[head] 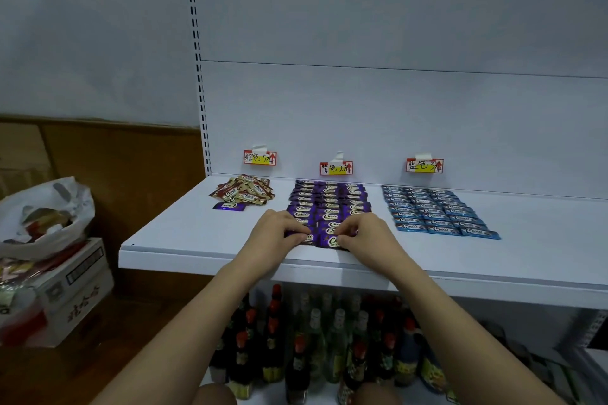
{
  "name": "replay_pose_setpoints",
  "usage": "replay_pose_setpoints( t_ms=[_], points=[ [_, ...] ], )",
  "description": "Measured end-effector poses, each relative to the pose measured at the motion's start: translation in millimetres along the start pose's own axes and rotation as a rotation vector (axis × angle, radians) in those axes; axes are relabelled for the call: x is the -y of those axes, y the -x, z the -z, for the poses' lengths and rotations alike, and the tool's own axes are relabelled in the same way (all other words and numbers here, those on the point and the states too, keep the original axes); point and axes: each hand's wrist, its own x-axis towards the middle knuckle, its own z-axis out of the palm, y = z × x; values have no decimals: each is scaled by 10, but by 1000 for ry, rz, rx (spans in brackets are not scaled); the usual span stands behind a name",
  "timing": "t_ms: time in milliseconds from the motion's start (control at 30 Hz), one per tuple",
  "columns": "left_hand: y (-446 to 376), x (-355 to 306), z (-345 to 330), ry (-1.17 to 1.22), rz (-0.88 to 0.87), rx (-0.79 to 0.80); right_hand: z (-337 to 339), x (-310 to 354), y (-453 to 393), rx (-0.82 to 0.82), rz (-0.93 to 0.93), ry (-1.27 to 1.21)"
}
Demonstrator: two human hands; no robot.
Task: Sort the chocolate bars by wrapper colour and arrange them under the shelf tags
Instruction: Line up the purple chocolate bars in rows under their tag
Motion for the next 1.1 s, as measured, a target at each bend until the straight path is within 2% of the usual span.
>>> replay_pose_setpoints(
  t_ms=[133, 333, 633, 833, 1100],
  points=[
    [7, 21, -19, -17, 6, -5, -13, 24, 3, -66, 66, 150],
    [36, 94, 92, -97, 47, -109, -60, 154, -158, -145, 113, 52],
    [320, 716, 541, -433, 284, -85, -674, 829, -595, 95, 234, 32],
    [547, 957, 593, -456, 308, -60, -1130, 1246, -913, 185, 311, 111],
    [547, 998, 581, -452, 319, -78, -1459, 1389, -1246, 227, 282, 224]
  ],
)
